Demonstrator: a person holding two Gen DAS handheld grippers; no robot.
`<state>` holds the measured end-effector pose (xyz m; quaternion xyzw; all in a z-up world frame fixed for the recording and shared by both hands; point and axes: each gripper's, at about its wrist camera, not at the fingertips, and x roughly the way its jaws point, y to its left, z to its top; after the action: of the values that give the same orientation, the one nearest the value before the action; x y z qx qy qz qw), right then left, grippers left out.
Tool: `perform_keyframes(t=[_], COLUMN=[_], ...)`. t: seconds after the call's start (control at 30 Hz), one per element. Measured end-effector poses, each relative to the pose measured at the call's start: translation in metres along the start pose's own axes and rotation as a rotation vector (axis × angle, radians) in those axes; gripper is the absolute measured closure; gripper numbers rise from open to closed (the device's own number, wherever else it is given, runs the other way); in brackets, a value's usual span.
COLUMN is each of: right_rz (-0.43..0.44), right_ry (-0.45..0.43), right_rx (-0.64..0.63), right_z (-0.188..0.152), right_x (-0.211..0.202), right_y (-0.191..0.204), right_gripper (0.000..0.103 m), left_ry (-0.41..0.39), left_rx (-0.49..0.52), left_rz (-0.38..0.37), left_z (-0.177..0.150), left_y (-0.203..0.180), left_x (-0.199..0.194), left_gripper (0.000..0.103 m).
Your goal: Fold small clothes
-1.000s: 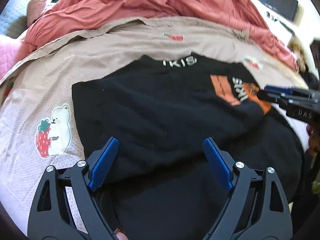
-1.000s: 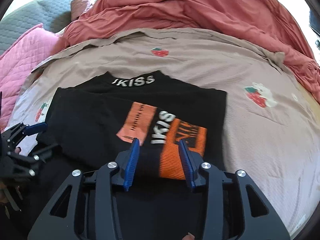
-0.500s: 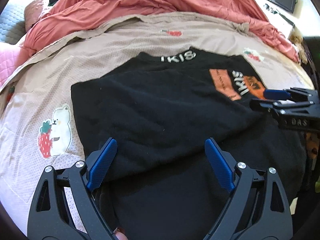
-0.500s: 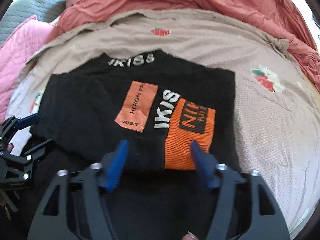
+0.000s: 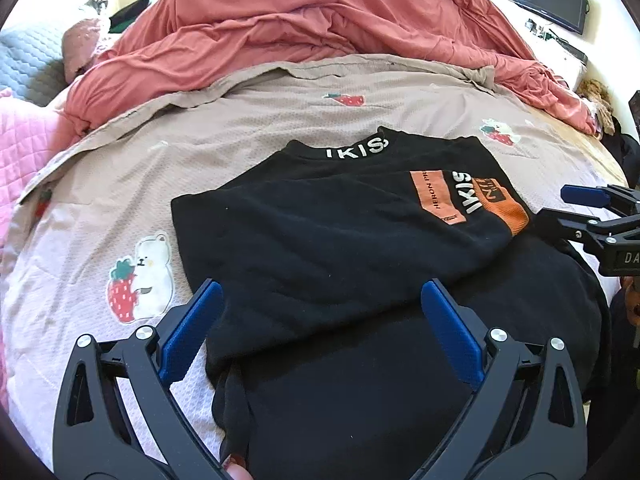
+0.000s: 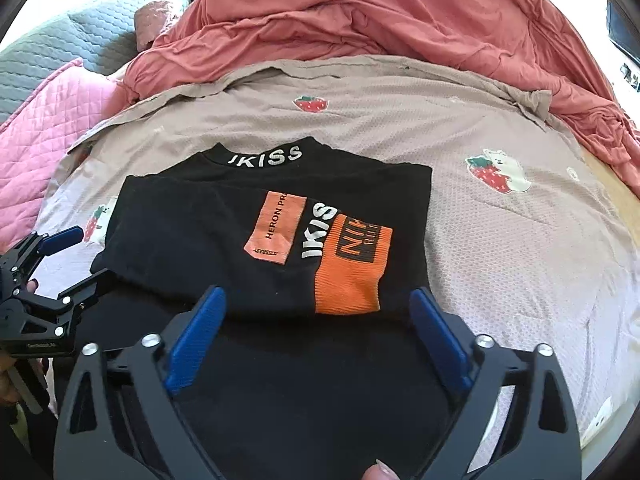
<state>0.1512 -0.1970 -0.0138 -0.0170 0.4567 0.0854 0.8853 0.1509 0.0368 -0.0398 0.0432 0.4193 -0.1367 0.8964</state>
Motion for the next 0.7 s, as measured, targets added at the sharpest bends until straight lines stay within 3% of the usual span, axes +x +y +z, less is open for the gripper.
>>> perform_keyframes(t=[0.17, 0.7], right_rz=[0.008, 0.03], right_ry=[-0.032, -0.118], right_rx=[-0.001, 0.016], right_z=[-0.002, -0.005], right_x=[-0.014, -0.058], right_y=[0.0, -0.009], right_gripper=[0.008, 0.007], left_ry=[-0.02, -0.079], left_rx=[0.002, -0.133], left_rz=[0.034, 0.047], left_z=[-0.003, -0.006], left_y=[0.0, 0.014], left_x=[-0.011, -0.051], left_gripper=[0.009, 0.009])
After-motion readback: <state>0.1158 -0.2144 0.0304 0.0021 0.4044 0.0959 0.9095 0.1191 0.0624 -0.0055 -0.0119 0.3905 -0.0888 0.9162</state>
